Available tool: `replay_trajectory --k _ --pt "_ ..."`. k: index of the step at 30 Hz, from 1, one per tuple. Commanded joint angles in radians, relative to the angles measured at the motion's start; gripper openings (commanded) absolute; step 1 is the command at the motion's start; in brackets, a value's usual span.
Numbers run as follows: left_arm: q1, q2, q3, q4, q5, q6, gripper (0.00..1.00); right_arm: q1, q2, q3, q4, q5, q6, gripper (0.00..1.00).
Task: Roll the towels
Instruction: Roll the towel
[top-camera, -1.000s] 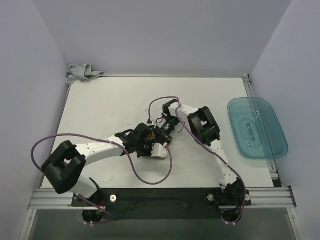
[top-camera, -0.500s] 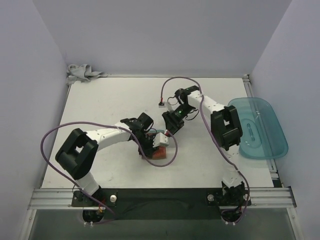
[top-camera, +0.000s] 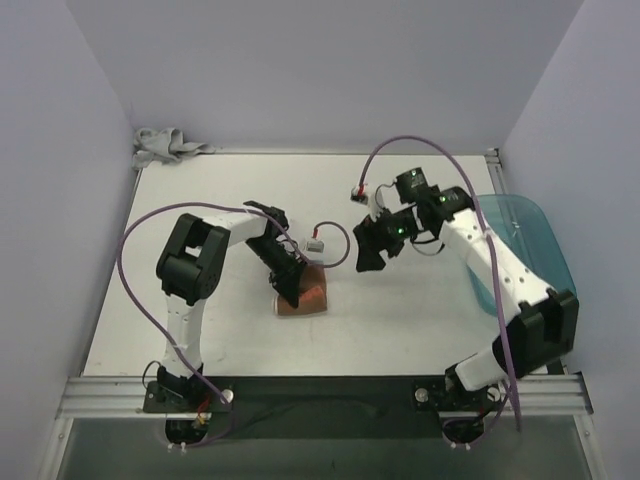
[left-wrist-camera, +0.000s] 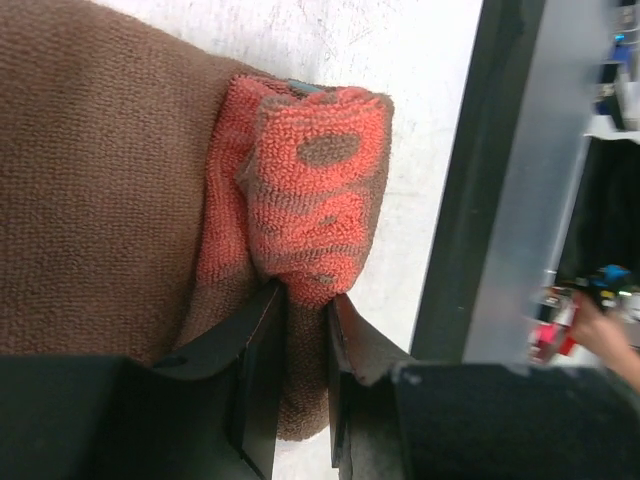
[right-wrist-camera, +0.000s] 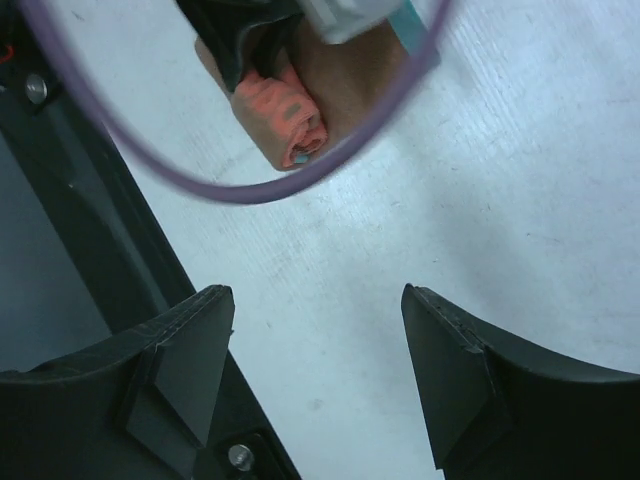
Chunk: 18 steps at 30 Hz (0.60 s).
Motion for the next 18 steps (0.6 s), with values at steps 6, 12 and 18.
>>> replay_trajectory --k 6,12,18 --pt "0.009 0.261 0.199 -0.172 -0.182 0.048 0.22 0.31 -0.141 -0.132 0.088 0.274 -0.057 0.64" --pt "0.015 0.372 0.305 -0.264 -0.18 0.048 0.25 0.482 -0.046 -0.159 0.198 0.45 -0.123 0.63" --pt "0.02 0.403 0.336 -0.292 -0.173 0.053 0.29 0.609 0.097 -0.198 0.395 0.558 -0.184 0.67"
